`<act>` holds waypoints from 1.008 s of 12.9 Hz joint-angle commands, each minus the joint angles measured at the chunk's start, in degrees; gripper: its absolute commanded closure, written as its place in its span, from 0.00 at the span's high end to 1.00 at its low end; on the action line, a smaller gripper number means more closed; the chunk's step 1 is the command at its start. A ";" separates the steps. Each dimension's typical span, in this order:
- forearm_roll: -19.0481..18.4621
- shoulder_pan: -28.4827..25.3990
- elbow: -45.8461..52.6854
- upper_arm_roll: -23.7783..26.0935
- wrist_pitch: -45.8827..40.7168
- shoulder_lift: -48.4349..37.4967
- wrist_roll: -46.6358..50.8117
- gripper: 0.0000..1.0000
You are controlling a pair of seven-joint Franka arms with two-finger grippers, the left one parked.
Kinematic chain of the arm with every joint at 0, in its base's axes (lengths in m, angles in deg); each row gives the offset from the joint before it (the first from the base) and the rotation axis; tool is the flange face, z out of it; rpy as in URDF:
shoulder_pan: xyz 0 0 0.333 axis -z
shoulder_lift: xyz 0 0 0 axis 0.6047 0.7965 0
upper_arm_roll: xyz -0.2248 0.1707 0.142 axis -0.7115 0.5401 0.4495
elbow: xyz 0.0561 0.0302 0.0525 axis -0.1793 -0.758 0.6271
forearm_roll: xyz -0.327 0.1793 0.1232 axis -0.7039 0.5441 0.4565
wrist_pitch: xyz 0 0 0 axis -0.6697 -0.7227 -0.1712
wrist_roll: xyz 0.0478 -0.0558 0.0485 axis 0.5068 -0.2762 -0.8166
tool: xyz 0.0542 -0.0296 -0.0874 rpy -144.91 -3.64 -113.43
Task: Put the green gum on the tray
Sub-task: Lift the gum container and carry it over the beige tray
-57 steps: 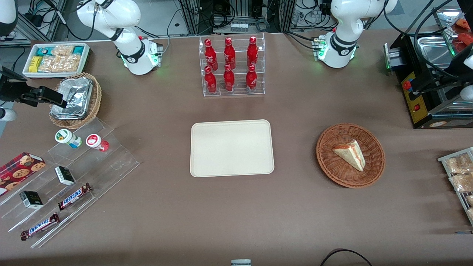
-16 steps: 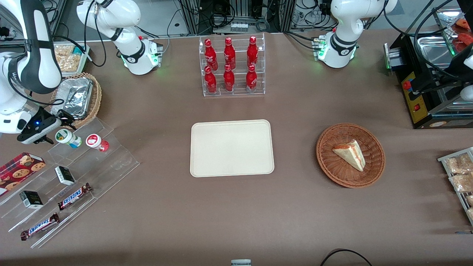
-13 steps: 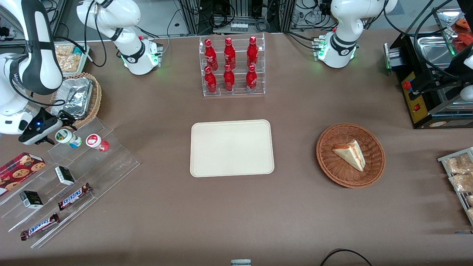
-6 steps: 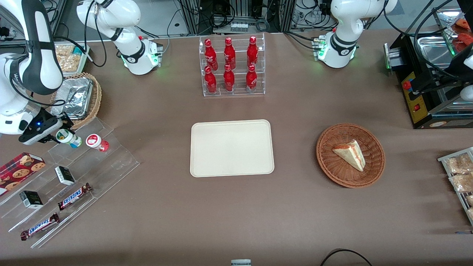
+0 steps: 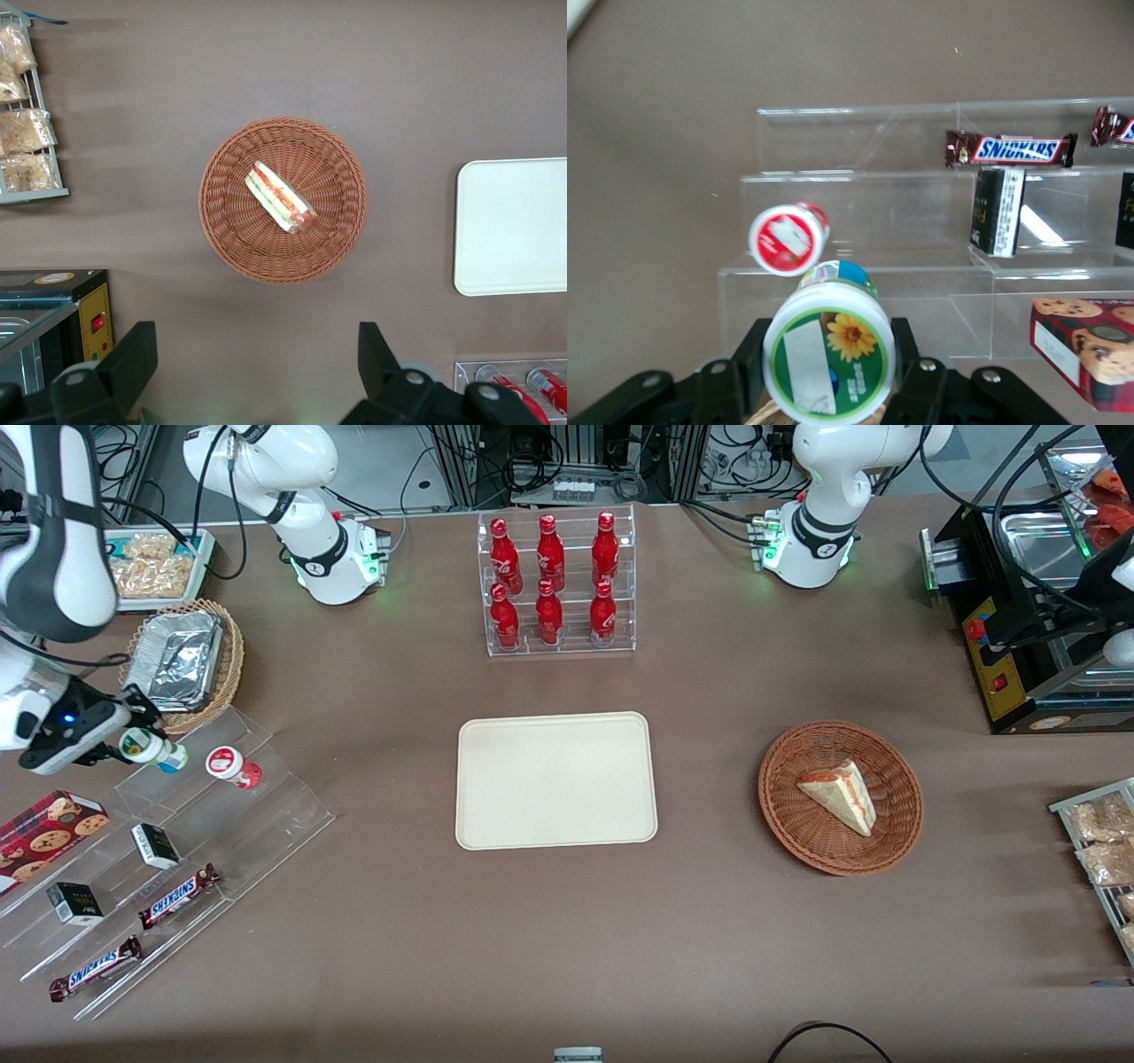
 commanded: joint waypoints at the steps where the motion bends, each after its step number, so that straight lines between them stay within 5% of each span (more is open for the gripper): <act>1: -0.25 -4.70 8.30 -0.14 -9.42 0.49 6.08 0.00; 5: 0.10 -17.87 16.58 -0.14 -17.26 1.72 24.94 0.00; 9: 0.45 -33.60 21.85 -0.14 -17.62 6.80 50.77 0.00; 13: 1.50 -43.38 28.19 -0.14 -13.08 18.31 70.39 0.00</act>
